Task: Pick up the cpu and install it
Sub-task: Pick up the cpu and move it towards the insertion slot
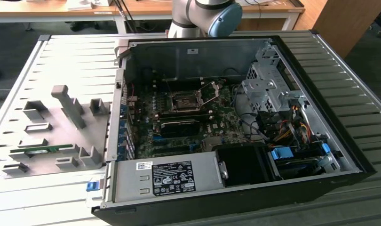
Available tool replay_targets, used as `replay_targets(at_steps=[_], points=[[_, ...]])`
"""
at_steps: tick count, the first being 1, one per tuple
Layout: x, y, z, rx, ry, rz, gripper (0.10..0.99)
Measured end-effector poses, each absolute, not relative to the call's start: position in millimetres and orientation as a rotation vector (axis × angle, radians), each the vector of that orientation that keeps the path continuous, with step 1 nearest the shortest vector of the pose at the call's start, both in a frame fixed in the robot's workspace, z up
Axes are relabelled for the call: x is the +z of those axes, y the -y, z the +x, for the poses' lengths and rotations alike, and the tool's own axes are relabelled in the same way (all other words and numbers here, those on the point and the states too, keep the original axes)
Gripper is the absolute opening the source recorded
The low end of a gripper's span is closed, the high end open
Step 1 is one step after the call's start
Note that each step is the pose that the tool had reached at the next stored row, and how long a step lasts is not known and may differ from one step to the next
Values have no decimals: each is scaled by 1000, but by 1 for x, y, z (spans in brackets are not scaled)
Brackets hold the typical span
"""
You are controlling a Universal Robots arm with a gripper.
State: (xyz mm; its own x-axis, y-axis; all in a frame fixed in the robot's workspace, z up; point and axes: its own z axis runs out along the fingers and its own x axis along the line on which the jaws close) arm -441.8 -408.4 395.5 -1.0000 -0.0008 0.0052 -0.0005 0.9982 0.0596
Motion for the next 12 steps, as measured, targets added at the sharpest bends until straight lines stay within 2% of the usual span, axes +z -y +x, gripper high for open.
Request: replay_targets(at_steps=[12], points=[[401, 408, -441, -94, 3135, 0, 541]])
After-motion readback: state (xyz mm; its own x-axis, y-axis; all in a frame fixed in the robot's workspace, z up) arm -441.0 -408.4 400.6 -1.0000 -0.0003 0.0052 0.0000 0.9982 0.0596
